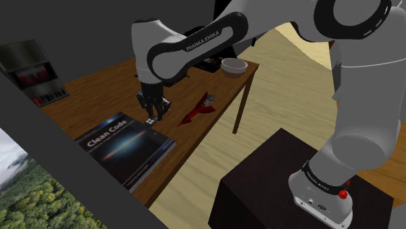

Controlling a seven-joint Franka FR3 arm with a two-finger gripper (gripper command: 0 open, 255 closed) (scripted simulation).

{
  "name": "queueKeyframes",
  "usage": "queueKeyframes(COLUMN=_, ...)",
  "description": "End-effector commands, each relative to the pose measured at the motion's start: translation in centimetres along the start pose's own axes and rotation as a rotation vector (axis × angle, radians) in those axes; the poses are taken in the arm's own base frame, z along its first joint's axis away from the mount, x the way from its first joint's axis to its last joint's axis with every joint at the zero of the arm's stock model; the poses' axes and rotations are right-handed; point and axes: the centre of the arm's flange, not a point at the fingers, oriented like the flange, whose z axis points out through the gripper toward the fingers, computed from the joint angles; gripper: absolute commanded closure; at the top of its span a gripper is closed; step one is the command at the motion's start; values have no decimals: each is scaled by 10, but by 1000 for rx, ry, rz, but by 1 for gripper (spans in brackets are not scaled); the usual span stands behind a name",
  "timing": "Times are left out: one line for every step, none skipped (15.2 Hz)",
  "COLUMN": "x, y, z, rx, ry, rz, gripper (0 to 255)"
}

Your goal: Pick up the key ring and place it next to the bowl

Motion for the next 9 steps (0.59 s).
queueKeyframes(x=-1, y=0, z=-8, rx=0, ry=0, rz=0, gripper=255)
queueKeyframes(x=-1, y=0, z=-13, rx=0, ry=0, rz=0, gripper=255)
queueKeyframes(x=-1, y=0, z=-19, rx=0, ry=0, rz=0, gripper=255)
queueKeyframes(x=-2, y=0, z=-24, rx=0, ry=0, rz=0, gripper=255)
queueKeyframes(x=-2, y=0, z=-29, rx=0, ry=0, rz=0, gripper=255)
queueKeyframes(x=-2, y=0, z=-34, rx=0, ry=0, rz=0, gripper=255)
queueKeyframes(x=-2, y=0, z=-40, rx=0, ry=0, rz=0, gripper=255)
queueKeyframes(x=-3, y=0, z=-45, rx=0, ry=0, rz=0, gripper=255)
queueKeyframes(x=-3, y=-1, z=-50, rx=0, ry=0, rz=0, gripper=255)
